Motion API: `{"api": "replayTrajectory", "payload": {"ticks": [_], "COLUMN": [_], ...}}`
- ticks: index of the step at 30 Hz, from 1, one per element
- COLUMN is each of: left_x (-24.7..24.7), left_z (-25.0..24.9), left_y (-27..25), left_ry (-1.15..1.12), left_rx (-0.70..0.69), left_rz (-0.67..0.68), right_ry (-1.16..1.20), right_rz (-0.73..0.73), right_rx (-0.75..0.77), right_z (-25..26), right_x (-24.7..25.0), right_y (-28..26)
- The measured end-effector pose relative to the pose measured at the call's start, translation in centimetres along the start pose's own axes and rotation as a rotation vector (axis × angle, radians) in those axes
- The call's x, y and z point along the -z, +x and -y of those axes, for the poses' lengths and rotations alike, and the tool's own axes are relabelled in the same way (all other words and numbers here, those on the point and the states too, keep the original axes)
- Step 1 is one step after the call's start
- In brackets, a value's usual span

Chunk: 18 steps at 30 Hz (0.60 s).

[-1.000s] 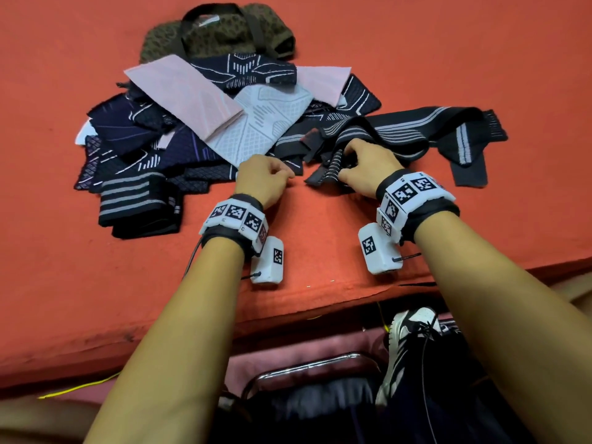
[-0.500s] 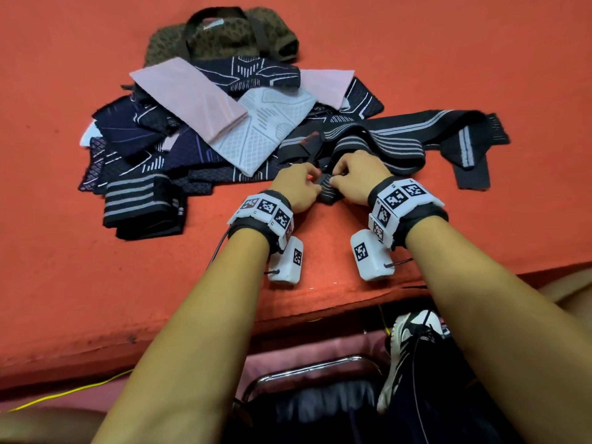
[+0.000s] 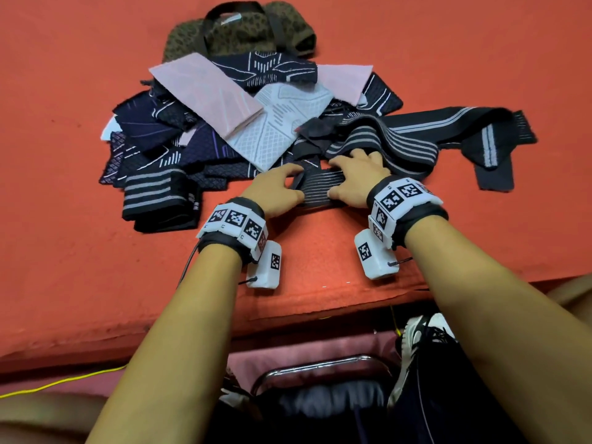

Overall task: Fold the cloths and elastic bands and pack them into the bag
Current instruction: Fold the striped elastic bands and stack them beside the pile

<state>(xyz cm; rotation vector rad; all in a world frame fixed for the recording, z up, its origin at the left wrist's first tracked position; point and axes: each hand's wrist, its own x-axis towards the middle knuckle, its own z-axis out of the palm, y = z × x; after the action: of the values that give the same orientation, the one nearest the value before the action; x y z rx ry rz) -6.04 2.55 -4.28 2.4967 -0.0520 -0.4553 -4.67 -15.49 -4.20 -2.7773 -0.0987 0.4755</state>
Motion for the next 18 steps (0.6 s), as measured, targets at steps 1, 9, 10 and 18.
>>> {"api": "replayTrajectory", "payload": {"ticks": [1,9,10,18], "left_x": [0.3,2.9,3.1,3.6], "left_z": [0.5,6.3,6.8,7.8], "left_y": [-0.4,-3.0,-3.1,-2.8], "left_ry": [0.014,0.054,0.041,-0.008], "left_rx": [0.025,0.267,0.284,0.282], "left_rz": [0.001,-0.118,-0.131,-0.204], "right_ry": [-0.03,-0.036,-0.049,-0.091], "right_rz": [0.006,-0.055,-0.047,-0.085], "right_rx": [-0.01,-0.142,-0.149,0.119], "right_z": [0.2,0.2,0.3,4.5], "right_x": [-0.2,0.1,0.3,-0.5], "right_y": [0.0,0.2,0.2,-1.2]}}
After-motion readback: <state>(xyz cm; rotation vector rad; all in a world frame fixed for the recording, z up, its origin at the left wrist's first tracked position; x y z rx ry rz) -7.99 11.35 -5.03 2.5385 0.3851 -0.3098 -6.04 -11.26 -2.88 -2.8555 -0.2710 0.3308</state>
